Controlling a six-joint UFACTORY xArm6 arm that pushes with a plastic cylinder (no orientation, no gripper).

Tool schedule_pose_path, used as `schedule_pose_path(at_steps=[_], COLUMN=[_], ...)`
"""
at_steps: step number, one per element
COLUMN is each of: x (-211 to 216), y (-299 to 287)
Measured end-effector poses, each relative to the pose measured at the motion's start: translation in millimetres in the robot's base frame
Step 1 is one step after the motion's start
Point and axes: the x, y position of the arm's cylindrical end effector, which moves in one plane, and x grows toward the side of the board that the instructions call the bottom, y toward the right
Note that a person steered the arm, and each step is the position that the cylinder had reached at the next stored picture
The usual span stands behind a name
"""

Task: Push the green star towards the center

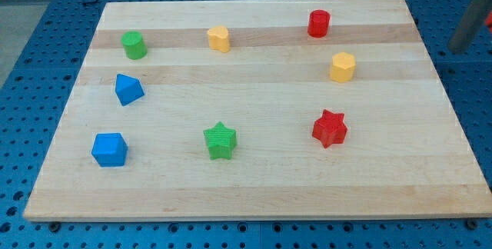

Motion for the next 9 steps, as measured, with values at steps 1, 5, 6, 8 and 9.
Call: schedule_pose_path(at_steps=[1, 5, 6, 8, 9], x=[50, 183, 191, 197, 219], y=[0, -33, -102, -238, -282])
